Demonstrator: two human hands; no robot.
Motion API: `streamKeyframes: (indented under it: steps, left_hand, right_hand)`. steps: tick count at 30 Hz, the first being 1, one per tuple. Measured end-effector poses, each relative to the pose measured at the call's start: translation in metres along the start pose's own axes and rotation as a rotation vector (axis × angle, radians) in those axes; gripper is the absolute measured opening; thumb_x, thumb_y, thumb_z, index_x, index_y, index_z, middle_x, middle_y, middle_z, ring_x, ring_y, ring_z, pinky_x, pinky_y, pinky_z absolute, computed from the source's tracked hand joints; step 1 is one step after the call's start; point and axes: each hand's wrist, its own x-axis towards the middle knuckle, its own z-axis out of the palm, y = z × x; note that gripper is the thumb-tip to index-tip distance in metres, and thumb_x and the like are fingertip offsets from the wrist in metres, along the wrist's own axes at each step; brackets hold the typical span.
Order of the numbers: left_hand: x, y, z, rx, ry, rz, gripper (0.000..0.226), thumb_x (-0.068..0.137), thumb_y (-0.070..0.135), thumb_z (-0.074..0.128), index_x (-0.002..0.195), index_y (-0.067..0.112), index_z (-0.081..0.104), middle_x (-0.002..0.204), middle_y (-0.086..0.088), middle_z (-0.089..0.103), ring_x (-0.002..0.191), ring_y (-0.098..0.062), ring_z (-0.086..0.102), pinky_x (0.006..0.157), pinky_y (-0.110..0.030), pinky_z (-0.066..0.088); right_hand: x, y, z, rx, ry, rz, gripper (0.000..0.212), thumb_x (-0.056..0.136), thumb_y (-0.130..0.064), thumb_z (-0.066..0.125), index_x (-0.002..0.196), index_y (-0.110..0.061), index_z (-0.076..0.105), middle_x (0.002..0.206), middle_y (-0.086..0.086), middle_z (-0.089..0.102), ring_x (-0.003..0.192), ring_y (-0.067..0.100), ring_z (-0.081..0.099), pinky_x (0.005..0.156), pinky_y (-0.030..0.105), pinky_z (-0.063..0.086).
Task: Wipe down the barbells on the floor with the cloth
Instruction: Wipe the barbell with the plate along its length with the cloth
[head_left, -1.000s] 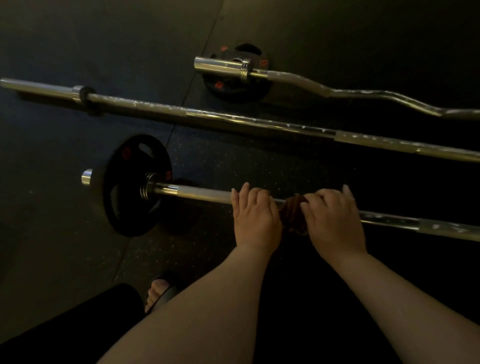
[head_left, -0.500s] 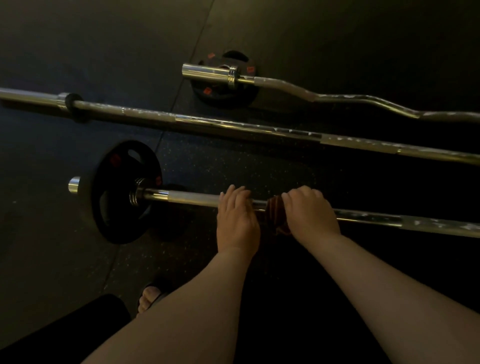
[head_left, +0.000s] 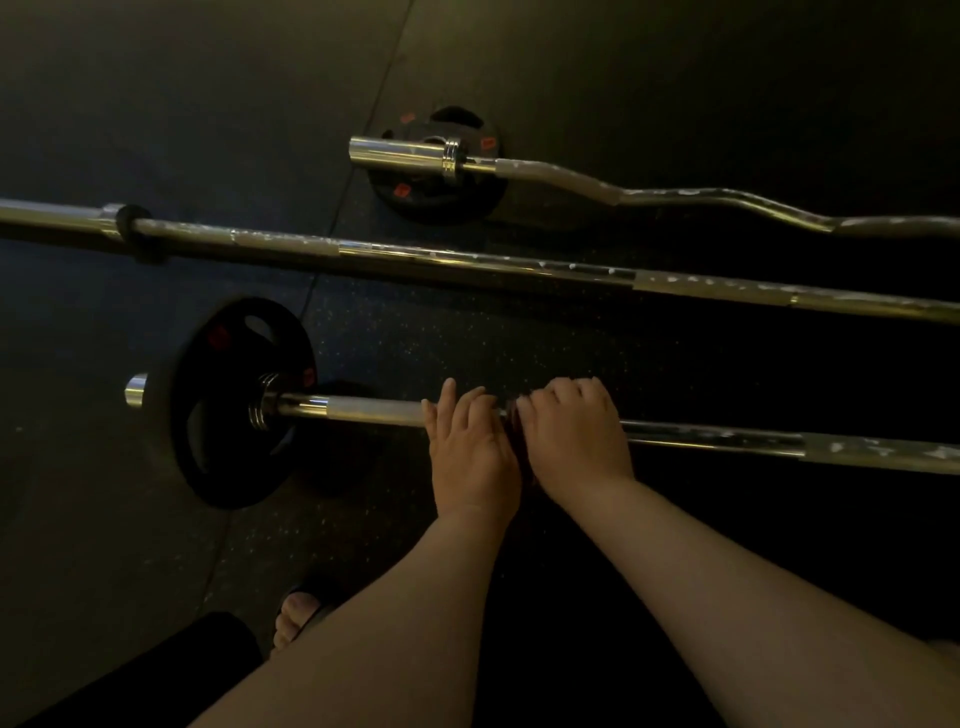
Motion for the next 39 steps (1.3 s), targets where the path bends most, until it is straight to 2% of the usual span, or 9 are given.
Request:
streamKeyframes:
  steps: [5, 9, 12, 15, 20, 26, 31, 35, 39]
  left_hand:
    - [-0.004, 0.005, -0.003, -0.006, -0.002, -0.021, 0.058, 0.090, 0.038, 0.022, 0.139, 0.022, 0.050, 0.156, 0.005, 0.038, 0.155, -0.017, -0.002, 0.122, -0.040, -0.015]
    - [-0.004, 0.003, -0.003, -0.015, -0.006, -0.021, 0.057, 0.090, 0.037, 0.023, 0.139, 0.023, 0.049, 0.155, 0.005, 0.039, 0.155, -0.017, -0.002, 0.120, -0.039, -0.016]
    - [-0.003, 0.003, -0.002, -0.101, 0.007, -0.027, 0.045, 0.098, 0.032, 0.029, 0.135, 0.024, 0.052, 0.152, 0.006, 0.043, 0.155, -0.016, 0.002, 0.121, -0.038, -0.015]
    - [-0.002, 0.003, 0.000, -0.085, 0.020, -0.010, 0.043, 0.100, 0.031, 0.030, 0.138, 0.024, 0.051, 0.154, 0.006, 0.041, 0.155, -0.017, 0.000, 0.122, -0.040, -0.014]
    - [-0.007, 0.007, 0.003, 0.026, -0.015, 0.032, 0.048, 0.101, 0.034, 0.033, 0.147, 0.023, 0.041, 0.162, 0.005, 0.028, 0.154, -0.017, -0.007, 0.121, -0.040, -0.016]
    - [-0.009, 0.004, 0.007, -0.023, 0.006, 0.054, 0.044, 0.105, 0.029, 0.030, 0.147, 0.024, 0.042, 0.162, 0.006, 0.029, 0.155, -0.015, -0.006, 0.120, -0.037, -0.018]
    - [-0.008, 0.012, 0.011, -0.007, 0.033, -0.008, 0.051, 0.100, 0.034, 0.026, 0.147, 0.023, 0.043, 0.161, 0.005, 0.030, 0.155, -0.016, -0.006, 0.122, -0.039, -0.015]
    - [-0.007, 0.010, 0.012, -0.037, 0.031, -0.041, 0.047, 0.101, 0.031, 0.028, 0.144, 0.022, 0.046, 0.160, 0.005, 0.032, 0.155, -0.015, -0.005, 0.124, -0.043, -0.011]
    - [-0.008, 0.007, 0.014, -0.045, 0.035, 0.002, 0.045, 0.101, 0.031, 0.031, 0.143, 0.024, 0.045, 0.160, 0.005, 0.032, 0.154, -0.015, -0.006, 0.121, -0.040, -0.015]
  right_hand:
    - [-0.040, 0.009, 0.031, 0.125, 0.126, -0.033, 0.069, 0.096, -0.033, 0.057, 0.156, -0.018, 0.029, 0.153, 0.008, 0.038, 0.149, 0.036, 0.024, 0.125, 0.053, 0.015]
    - [-0.014, 0.022, 0.015, 0.175, 0.169, -0.059, 0.034, 0.103, -0.044, 0.036, 0.122, -0.028, 0.059, 0.115, -0.003, 0.062, 0.108, 0.019, 0.056, 0.103, 0.041, 0.044]
    - [-0.013, 0.047, 0.011, 0.253, 0.279, 0.174, 0.036, 0.103, -0.042, 0.033, 0.094, -0.029, 0.065, 0.096, -0.007, 0.063, 0.099, 0.016, 0.061, 0.118, 0.045, 0.031]
    - [-0.024, 0.036, 0.014, 0.162, 0.275, 0.280, 0.033, 0.102, -0.035, 0.035, 0.107, -0.025, 0.066, 0.110, -0.001, 0.062, 0.114, 0.022, 0.055, 0.122, 0.049, 0.023]
    - [-0.027, 0.015, 0.016, 0.109, 0.124, -0.037, 0.051, 0.102, -0.042, 0.026, 0.146, -0.024, 0.045, 0.141, 0.000, 0.052, 0.140, 0.028, 0.038, 0.124, 0.053, 0.017]
    - [-0.034, 0.058, 0.018, 0.214, 0.307, 0.207, 0.037, 0.105, -0.044, 0.032, 0.113, -0.029, 0.064, 0.114, -0.008, 0.063, 0.115, 0.017, 0.055, 0.119, 0.046, 0.029]
    - [-0.034, 0.012, 0.020, 0.203, 0.204, 0.111, 0.046, 0.102, -0.045, 0.032, 0.137, -0.027, 0.055, 0.137, -0.003, 0.056, 0.142, 0.030, 0.036, 0.124, 0.054, 0.017]
    - [-0.037, 0.042, 0.019, 0.199, 0.199, 0.000, 0.045, 0.101, -0.041, 0.040, 0.140, -0.026, 0.054, 0.135, -0.003, 0.059, 0.136, 0.026, 0.043, 0.118, 0.046, 0.033]
    - [-0.047, 0.043, 0.021, 0.260, 0.249, 0.337, 0.041, 0.102, -0.031, 0.042, 0.140, -0.023, 0.055, 0.142, -0.003, 0.056, 0.148, 0.027, 0.030, 0.126, 0.049, 0.017]
